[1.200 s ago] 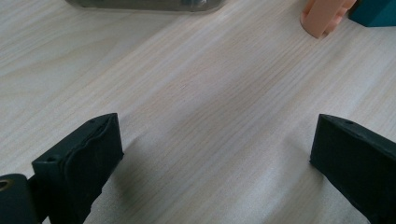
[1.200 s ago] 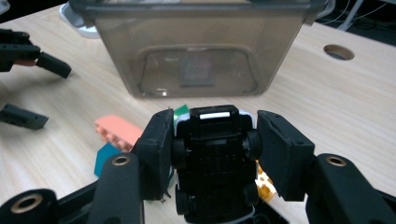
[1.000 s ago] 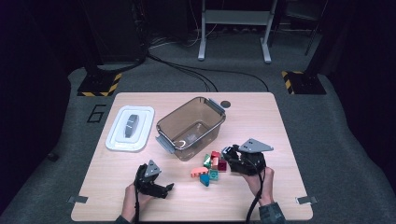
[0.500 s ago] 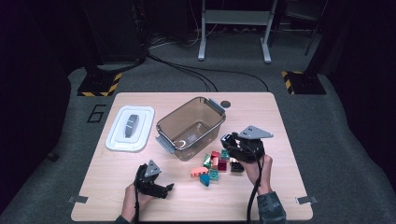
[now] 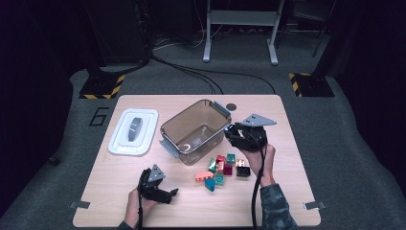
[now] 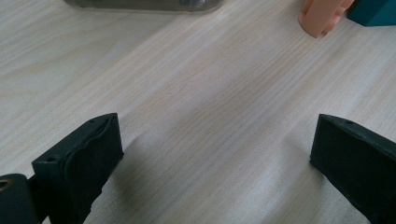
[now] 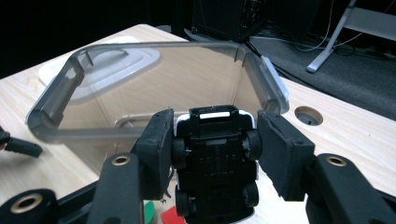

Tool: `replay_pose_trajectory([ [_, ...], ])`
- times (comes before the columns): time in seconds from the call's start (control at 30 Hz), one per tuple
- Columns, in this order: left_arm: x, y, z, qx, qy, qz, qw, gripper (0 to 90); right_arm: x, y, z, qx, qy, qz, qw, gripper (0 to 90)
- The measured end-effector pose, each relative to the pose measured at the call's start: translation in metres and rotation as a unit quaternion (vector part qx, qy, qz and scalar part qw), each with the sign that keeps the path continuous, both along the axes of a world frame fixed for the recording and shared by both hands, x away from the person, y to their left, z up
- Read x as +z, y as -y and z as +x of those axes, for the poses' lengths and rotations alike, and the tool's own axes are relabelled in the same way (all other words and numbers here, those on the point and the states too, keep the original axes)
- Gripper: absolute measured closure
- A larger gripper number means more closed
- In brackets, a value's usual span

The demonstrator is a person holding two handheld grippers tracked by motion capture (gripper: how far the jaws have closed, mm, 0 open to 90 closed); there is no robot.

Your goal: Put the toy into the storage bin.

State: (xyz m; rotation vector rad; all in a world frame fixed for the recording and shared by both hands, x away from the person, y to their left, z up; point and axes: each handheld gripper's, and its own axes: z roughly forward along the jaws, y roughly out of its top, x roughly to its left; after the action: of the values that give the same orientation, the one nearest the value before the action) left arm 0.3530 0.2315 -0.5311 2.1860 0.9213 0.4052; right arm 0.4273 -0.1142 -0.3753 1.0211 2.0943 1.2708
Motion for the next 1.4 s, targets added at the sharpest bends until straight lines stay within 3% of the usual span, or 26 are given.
replay_pose_trajectory([
  [0.57,0.0,0.0,0.0,-0.001,0.0,0.001,1.0,2.2,0.016,-0.016,0.039,-0.005,0.006,0.01,0.9999,47.7],
  [0.9,0.0,0.0,0.0,-0.001,-0.002,0.0,1.0,2.2,0.007,-0.039,0.066,-0.001,0.002,0.006,1.0,47.7],
  [1.07,0.0,0.0,0.0,-0.001,-0.002,-0.001,1.0,2.2,-0.003,-0.048,0.078,0.0,-0.01,0.0,0.9999,47.6],
  [1.4,0.0,0.0,0.0,-0.001,0.0,0.002,1.0,2.2,-0.019,-0.05,0.082,-0.001,-0.032,-0.008,0.9994,47.5],
])
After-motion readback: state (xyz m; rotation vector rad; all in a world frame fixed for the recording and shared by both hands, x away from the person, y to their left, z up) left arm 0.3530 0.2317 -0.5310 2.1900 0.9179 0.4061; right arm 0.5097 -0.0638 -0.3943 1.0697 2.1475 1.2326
